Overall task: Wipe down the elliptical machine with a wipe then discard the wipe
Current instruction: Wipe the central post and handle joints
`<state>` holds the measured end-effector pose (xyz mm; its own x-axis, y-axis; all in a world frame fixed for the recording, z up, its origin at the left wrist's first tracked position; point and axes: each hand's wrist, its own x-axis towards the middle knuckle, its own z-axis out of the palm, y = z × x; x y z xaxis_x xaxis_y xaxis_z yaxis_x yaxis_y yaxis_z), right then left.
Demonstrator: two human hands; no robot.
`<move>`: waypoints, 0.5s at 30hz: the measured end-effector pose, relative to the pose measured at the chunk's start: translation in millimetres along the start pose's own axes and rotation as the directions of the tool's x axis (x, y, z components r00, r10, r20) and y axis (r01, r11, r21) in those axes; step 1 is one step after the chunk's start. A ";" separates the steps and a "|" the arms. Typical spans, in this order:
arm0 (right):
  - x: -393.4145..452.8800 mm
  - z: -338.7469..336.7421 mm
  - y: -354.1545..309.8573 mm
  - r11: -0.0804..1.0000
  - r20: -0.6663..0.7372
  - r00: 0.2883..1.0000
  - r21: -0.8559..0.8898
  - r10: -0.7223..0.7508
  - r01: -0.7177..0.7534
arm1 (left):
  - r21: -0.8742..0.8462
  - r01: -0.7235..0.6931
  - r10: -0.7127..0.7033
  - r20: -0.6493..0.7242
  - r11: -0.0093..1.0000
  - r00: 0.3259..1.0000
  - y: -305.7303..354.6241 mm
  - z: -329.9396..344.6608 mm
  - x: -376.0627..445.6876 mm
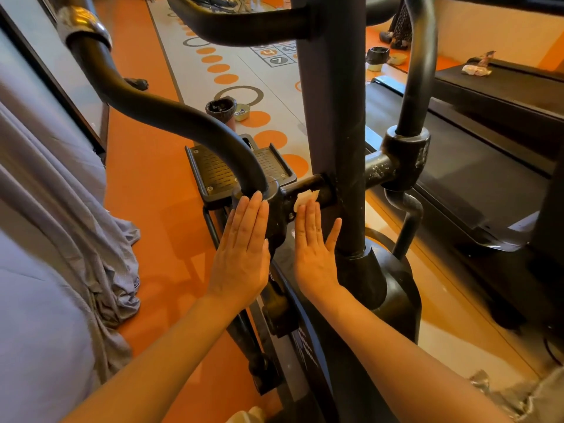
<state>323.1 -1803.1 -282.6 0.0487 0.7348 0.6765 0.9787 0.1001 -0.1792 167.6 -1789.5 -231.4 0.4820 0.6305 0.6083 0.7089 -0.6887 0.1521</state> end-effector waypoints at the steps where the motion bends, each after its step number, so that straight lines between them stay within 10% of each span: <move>1: -1.2 1.2 -4.5 1.000 0.005 1.000 0.014 -0.013 0.012 | 0.002 -0.001 0.001 -0.001 1.000 1.000 0.0 -0.2 -0.1; 6: -1.7 -1.4 8.3 0.990 0.032 0.990 -0.039 -0.135 0.136 | -0.004 -0.002 0.002 0.000 1.000 1.000 -0.5 -1.0 -0.9; 12: 12.3 -8.0 12.1 0.990 0.028 0.990 0.033 0.137 -0.137 | -0.007 0.012 -0.012 0.000 1.000 1.000 0.9 0.2 -1.0; 15: 4.0 -6.8 2.5 0.997 0.041 0.997 0.039 -0.063 0.061 | -0.014 0.014 -0.014 -0.015 1.000 1.000 1.8 1.1 -1.1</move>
<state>327.1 -1804.4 -275.5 -0.0213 0.7541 0.6564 0.9714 0.1709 -0.1647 168.9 -1791.0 -232.7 0.4642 0.6347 0.6178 0.7082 -0.6849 0.1715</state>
